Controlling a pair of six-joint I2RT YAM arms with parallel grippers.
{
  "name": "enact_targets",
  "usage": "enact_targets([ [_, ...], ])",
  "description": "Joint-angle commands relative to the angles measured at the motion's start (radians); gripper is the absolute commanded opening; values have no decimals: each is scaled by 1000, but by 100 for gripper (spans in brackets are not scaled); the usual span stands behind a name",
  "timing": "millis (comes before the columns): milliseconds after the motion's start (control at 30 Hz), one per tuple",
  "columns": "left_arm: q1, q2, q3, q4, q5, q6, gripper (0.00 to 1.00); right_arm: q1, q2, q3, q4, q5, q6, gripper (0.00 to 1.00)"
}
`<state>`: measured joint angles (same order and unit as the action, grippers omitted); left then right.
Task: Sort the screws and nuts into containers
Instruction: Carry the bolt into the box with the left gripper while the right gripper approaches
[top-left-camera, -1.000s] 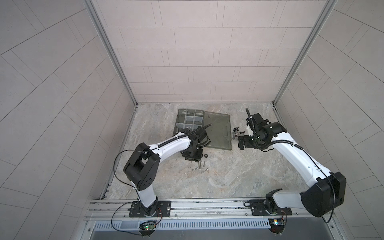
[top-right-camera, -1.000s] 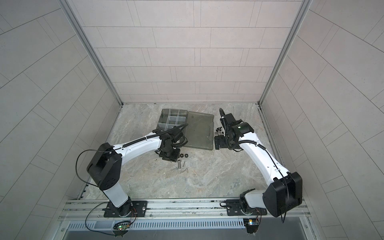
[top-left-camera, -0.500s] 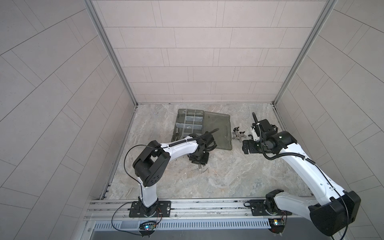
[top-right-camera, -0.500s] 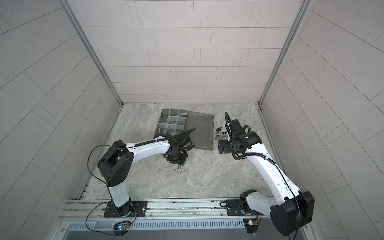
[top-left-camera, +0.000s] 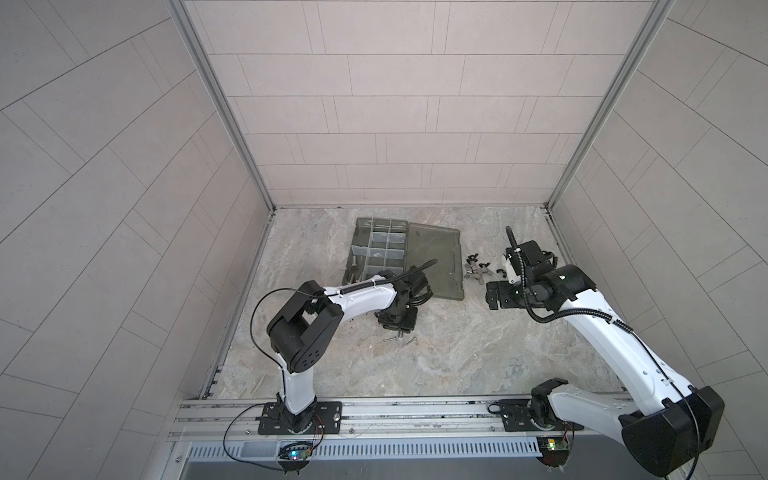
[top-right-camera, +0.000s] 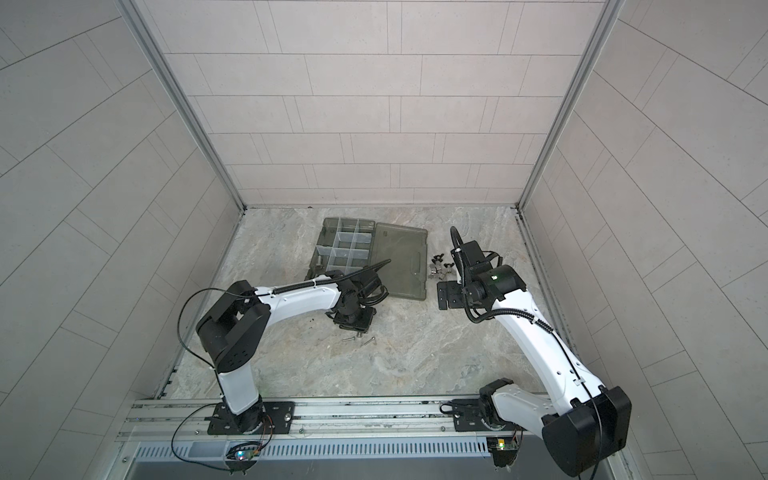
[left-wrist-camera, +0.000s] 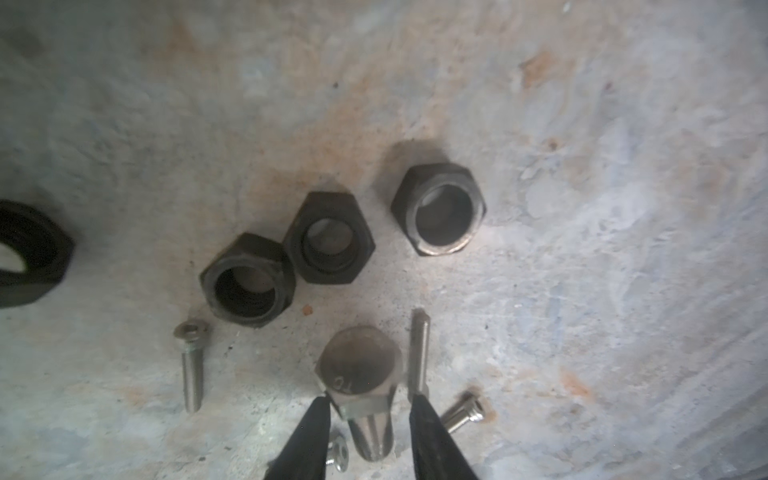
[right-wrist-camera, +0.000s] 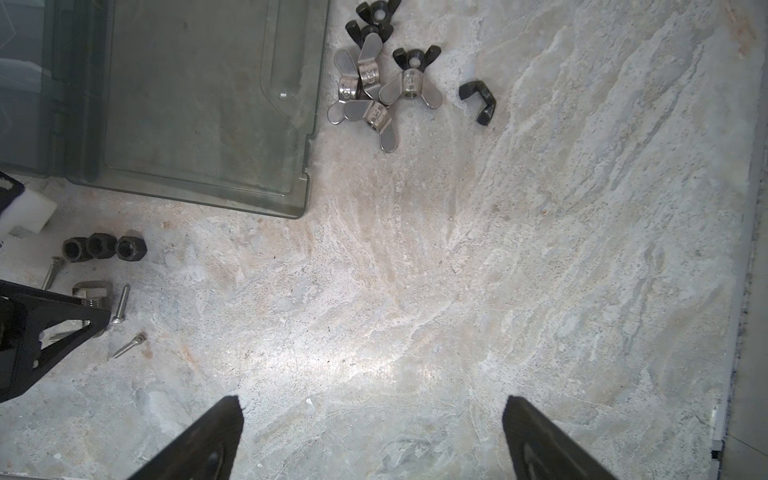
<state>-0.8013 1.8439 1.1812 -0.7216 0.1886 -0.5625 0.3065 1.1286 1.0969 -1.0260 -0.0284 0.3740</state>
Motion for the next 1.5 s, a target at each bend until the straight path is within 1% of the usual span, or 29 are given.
enact_targets([
  [0, -7, 23, -18, 9, -24, -7, 37, -1, -25, -5, -32, 27, 9, 99],
  [133, -7, 39, -26, 28, -30, 0, 37, -1, -36, -4, -38, 29, 9, 99],
  [300, -7, 41, -19, 28, -42, 12, 27, -1, -52, -8, -49, 35, 11, 99],
  [367, -7, 47, -16, 22, -42, 17, 21, -1, -57, -9, -52, 36, 14, 99],
  [500, -6, 53, -1, -2, -36, 31, 15, -1, -63, -8, -55, 32, 19, 99],
  [600, -7, 27, 16, -39, -45, 43, 14, -1, -60, 0, -53, 8, 18, 99],
  [700, -6, -9, 56, -91, -72, 61, 14, -1, -37, 22, -42, -80, 4, 99],
  [800, -3, -35, 113, -151, -101, 85, 14, -1, -8, 51, -18, -229, 0, 99],
  [867, 6, -43, 157, -188, -113, 104, 14, 0, 6, 67, 16, -352, 13, 99],
  [900, 13, -45, 173, -201, -119, 111, 14, 0, 10, 72, 32, -395, 25, 99],
  [967, 35, -49, 211, -229, -129, 129, 14, 3, 16, 80, 65, -460, 37, 99],
  [1067, 92, -58, 248, -251, -124, 149, 14, 8, 40, 100, 83, -496, 31, 99],
  [1300, 256, -60, 358, -301, -102, 220, 14, 15, 133, 148, 138, -539, 34, 99],
  [1467, 370, -25, 448, -336, -86, 271, 14, 24, 259, 250, 153, -538, 24, 99],
])
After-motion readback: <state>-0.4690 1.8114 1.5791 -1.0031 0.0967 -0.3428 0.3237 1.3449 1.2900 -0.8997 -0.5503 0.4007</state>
